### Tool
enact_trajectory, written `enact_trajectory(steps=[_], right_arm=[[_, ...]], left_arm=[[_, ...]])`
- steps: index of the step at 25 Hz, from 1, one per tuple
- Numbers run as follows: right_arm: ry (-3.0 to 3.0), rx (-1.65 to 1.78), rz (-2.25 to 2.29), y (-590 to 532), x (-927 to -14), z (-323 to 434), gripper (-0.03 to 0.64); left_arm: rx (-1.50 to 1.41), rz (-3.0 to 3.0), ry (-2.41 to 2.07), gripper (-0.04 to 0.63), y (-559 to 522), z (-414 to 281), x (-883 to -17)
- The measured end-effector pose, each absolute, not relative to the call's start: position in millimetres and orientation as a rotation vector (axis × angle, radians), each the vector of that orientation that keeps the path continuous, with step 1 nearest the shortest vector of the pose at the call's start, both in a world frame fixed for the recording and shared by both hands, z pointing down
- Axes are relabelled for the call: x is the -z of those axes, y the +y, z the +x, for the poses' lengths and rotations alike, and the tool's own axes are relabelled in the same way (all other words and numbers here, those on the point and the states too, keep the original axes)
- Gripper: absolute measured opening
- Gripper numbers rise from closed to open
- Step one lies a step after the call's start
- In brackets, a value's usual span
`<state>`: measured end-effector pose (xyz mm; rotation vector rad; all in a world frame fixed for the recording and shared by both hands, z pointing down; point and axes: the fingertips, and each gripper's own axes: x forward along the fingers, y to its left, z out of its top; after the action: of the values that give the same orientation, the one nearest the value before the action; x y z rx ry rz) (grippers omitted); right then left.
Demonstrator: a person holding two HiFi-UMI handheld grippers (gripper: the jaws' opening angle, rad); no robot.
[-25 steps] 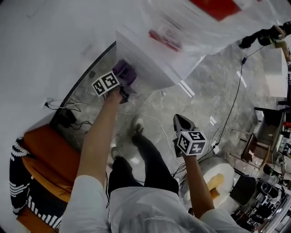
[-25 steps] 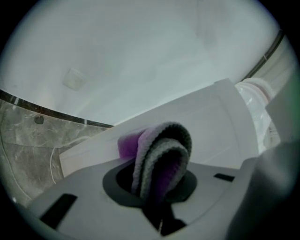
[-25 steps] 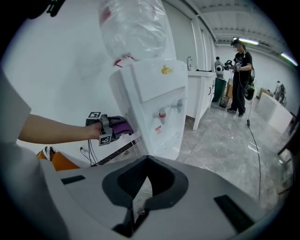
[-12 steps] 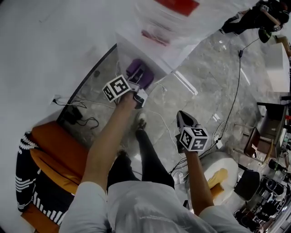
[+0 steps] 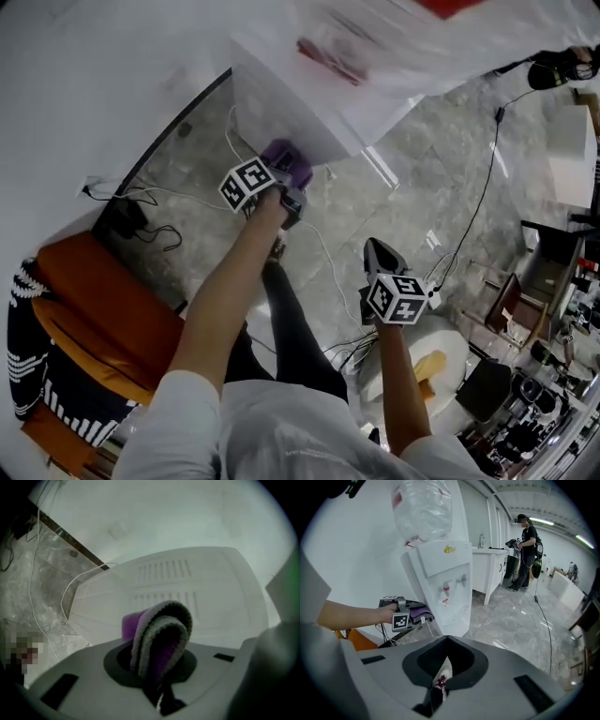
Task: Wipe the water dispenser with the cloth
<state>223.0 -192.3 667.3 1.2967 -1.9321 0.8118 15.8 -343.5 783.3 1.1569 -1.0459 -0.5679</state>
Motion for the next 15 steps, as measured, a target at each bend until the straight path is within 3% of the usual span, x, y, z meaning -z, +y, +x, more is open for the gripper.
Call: enact_trajectory(steps=[8,15], right_arm=[[-1.880,-0.789,1.175,-198,-721,227,0.008],[-1.907,-0.803,1.028,-210,-772,177,0.008]], left_arm=[[0.563,1.095,-1.049,0.054,-348,8,-893],[0.519,1.054,-1.044,0.054,-351,7,-979]])
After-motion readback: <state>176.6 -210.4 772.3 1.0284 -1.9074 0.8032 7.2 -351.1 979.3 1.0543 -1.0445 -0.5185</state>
